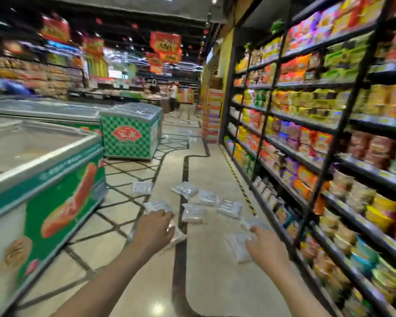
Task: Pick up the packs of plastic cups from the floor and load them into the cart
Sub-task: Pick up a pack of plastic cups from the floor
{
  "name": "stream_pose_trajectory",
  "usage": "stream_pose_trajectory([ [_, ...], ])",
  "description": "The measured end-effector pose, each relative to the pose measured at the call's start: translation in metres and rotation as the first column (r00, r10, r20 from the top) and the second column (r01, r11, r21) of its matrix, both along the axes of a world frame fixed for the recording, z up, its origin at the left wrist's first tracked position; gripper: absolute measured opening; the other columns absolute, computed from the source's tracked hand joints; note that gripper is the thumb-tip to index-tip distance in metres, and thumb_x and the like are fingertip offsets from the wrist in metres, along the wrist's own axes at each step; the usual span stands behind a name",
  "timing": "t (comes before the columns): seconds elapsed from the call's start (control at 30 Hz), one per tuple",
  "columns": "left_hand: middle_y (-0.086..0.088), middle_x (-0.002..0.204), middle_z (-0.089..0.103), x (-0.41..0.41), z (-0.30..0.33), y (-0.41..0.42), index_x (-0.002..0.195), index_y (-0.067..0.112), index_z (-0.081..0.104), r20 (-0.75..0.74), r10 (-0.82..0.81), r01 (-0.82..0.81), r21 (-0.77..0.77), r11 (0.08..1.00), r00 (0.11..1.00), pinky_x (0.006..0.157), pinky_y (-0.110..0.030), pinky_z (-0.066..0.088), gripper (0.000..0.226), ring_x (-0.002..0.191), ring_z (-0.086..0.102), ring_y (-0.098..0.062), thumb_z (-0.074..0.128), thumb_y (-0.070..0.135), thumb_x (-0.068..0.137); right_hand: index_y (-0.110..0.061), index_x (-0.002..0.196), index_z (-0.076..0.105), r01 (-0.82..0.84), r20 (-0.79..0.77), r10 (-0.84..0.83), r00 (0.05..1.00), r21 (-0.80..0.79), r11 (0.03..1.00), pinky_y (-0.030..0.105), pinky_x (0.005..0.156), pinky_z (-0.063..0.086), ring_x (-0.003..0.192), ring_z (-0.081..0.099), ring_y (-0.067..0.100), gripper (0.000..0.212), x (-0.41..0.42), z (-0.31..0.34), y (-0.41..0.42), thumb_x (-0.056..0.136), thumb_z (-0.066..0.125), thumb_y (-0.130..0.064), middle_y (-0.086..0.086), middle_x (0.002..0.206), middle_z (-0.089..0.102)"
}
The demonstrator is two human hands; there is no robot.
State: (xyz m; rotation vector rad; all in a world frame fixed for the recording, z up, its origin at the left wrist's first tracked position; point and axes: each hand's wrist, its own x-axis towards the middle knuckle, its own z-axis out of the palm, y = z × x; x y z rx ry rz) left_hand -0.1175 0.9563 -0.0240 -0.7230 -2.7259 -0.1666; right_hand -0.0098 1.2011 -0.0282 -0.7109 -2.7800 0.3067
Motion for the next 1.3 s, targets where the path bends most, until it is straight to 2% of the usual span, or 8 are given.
stream_pose_trajectory([
  [0.2, -0.005, 0.110, 0.062, -0.120, -0.014, -0.104, 0.114, 0.016, 0.055, 0.012, 0.147, -0.147, 0.024, 0.989, 0.989, 0.082, -0.040, 0.050, 0.036, 0.104, 0.060, -0.028, 0.042, 0.038, 0.089, -0.023, 0.128, 0.048, -0.146, 0.009, 0.147, 0.989, -0.080, 0.986, 0.034, 0.095, 0.045, 0.120, 0.051, 0.019, 0.041, -0.141, -0.021, -0.083, 0.090, 0.049, -0.037, -0.001, 0.129, 0.055],
  [0.3, -0.005, 0.090, 0.067, -0.169, -0.028, -0.135, 0.097, 0.015, 0.064, -0.009, 0.162, -0.161, 0.087, 0.983, 0.987, 0.063, -0.039, 0.054, 0.048, 0.082, 0.066, -0.028, 0.031, 0.046, 0.081, -0.023, 0.130, 0.047, -0.177, 0.035, 0.179, 0.983, -0.058, 0.982, 0.031, 0.096, 0.042, 0.122, 0.049, 0.018, 0.042, -0.197, -0.027, -0.103, 0.091, 0.048, -0.038, -0.001, 0.132, 0.053],
  [0.43, 0.001, 0.116, 0.060, -0.241, -0.041, -0.155, 0.118, 0.021, 0.053, 0.039, 0.231, -0.233, 0.076, 0.969, 0.972, 0.078, -0.032, 0.047, 0.037, 0.106, 0.058, -0.021, 0.042, 0.042, 0.091, -0.023, 0.131, 0.046, -0.192, 0.041, 0.196, 0.980, -0.095, 0.977, 0.031, 0.094, 0.044, 0.122, 0.051, 0.018, 0.042, -0.278, -0.037, -0.114, 0.091, 0.048, -0.037, -0.002, 0.133, 0.053],
  [0.5, 0.002, 0.118, 0.059, -0.280, -0.046, -0.158, 0.121, 0.021, 0.051, 0.043, 0.266, -0.268, 0.061, 0.962, 0.963, 0.080, -0.033, 0.046, 0.036, 0.109, 0.057, -0.020, 0.042, 0.039, 0.091, -0.022, 0.130, 0.047, -0.194, 0.056, 0.201, 0.978, -0.116, 0.974, 0.032, 0.093, 0.045, 0.120, 0.052, 0.020, 0.042, -0.325, -0.043, -0.117, 0.091, 0.048, -0.037, 0.000, 0.131, 0.055],
  [0.73, 0.001, 0.120, 0.058, -0.456, -0.058, -0.158, 0.124, 0.019, 0.049, 0.046, 0.295, -0.297, 0.037, 0.954, 0.954, 0.086, -0.034, 0.045, 0.039, 0.109, 0.056, -0.021, 0.040, 0.041, 0.093, -0.020, 0.130, 0.048, -0.218, 0.034, 0.228, 0.973, -0.185, 0.958, 0.038, 0.096, 0.044, 0.118, 0.053, 0.021, 0.044, -0.511, -0.056, -0.119, 0.090, 0.050, -0.037, 0.001, 0.129, 0.056],
  [0.93, 0.001, 0.117, 0.061, -0.623, -0.048, -0.158, 0.121, 0.020, 0.054, 0.070, 0.298, -0.303, 0.068, 0.951, 0.952, 0.085, -0.035, 0.050, 0.037, 0.107, 0.059, -0.021, 0.043, 0.039, 0.092, -0.019, 0.129, 0.049, -0.267, 0.021, 0.279, 0.960, -0.228, 0.936, 0.033, 0.087, 0.048, 0.116, 0.055, 0.019, 0.042, -0.688, -0.048, -0.125, 0.091, 0.050, -0.038, -0.001, 0.130, 0.056],
  [1.13, -0.001, 0.109, 0.063, -0.765, -0.069, -0.171, 0.112, 0.018, 0.056, 0.106, 0.329, -0.336, 0.057, 0.940, 0.938, 0.078, -0.034, 0.048, 0.032, 0.101, 0.061, -0.022, 0.043, 0.038, 0.092, -0.013, 0.110, 0.058, -0.281, 0.058, 0.304, 0.951, -0.250, 0.926, 0.032, 0.080, 0.048, 0.099, 0.061, 0.021, 0.033, -0.840, -0.066, -0.138, 0.086, 0.053, -0.035, 0.004, 0.110, 0.065],
  [1.3, -0.002, 0.111, 0.063, -0.898, -0.088, -0.187, 0.115, 0.016, 0.057, 0.113, 0.333, -0.342, 0.074, 0.937, 0.936, 0.081, -0.034, 0.049, 0.033, 0.101, 0.061, -0.023, 0.045, 0.037, 0.092, -0.016, 0.125, 0.051, -0.283, 0.076, 0.308, 0.948, -0.235, 0.930, 0.031, 0.084, 0.046, 0.111, 0.058, 0.019, 0.040, -0.975, -0.081, -0.151, 0.089, 0.051, -0.034, 0.000, 0.122, 0.061],
])
